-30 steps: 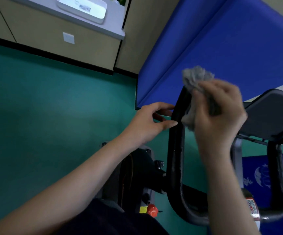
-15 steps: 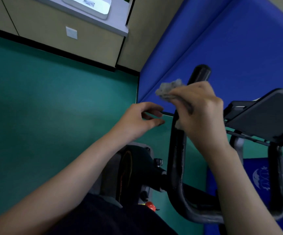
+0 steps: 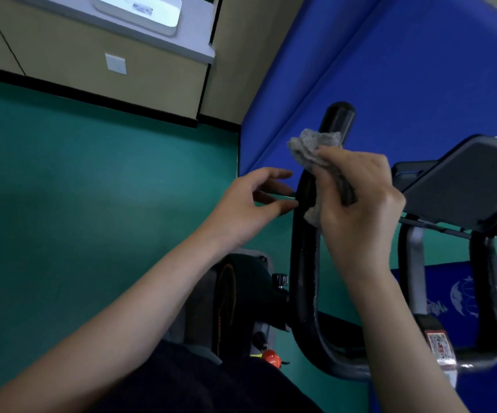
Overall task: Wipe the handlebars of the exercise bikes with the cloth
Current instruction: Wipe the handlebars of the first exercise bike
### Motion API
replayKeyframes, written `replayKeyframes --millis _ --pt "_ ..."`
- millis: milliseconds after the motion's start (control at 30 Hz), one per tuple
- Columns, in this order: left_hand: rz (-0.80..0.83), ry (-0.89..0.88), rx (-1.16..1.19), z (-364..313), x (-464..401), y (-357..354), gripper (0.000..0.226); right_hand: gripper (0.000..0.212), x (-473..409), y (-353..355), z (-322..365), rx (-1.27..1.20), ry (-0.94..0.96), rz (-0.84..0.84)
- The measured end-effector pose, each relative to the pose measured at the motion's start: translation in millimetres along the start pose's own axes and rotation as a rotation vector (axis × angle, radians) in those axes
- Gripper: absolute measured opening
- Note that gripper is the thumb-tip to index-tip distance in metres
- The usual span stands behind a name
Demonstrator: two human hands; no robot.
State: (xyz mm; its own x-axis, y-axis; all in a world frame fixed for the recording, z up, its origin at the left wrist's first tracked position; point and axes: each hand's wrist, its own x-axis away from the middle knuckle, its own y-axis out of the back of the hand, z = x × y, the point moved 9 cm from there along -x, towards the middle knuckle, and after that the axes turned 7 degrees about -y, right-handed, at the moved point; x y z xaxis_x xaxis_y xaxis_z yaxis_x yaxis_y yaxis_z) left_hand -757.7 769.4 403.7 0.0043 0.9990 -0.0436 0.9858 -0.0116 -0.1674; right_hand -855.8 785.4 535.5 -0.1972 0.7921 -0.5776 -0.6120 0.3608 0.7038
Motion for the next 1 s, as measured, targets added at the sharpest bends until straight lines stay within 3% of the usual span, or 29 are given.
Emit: replayKeyframes --millis 267,667,867,1000 --pt "0.051 -0.009 0.011 -13.4 -0.8 -11.3 0.049 0.021 39.8 4.4 -20.1 -0.039 -0.204 0.085" --pt "0.047 0.000 -0.048 -15.0 0.8 -14.9 0.053 0.020 65.8 2.7 -75.3 -0.280 -0.662 0.031" --pt "0.072 -0.005 -0.055 -15.8 0.6 -14.2 0.055 0.019 86.7 -18.8 -101.1 -0.773 -0.947 0.103" --pt "0.075 -0.028 -0.057 -17.6 -0.7 -14.9 0.054 0.021 77.8 -35.9 -107.7 -0.915 -1.073 0.079"
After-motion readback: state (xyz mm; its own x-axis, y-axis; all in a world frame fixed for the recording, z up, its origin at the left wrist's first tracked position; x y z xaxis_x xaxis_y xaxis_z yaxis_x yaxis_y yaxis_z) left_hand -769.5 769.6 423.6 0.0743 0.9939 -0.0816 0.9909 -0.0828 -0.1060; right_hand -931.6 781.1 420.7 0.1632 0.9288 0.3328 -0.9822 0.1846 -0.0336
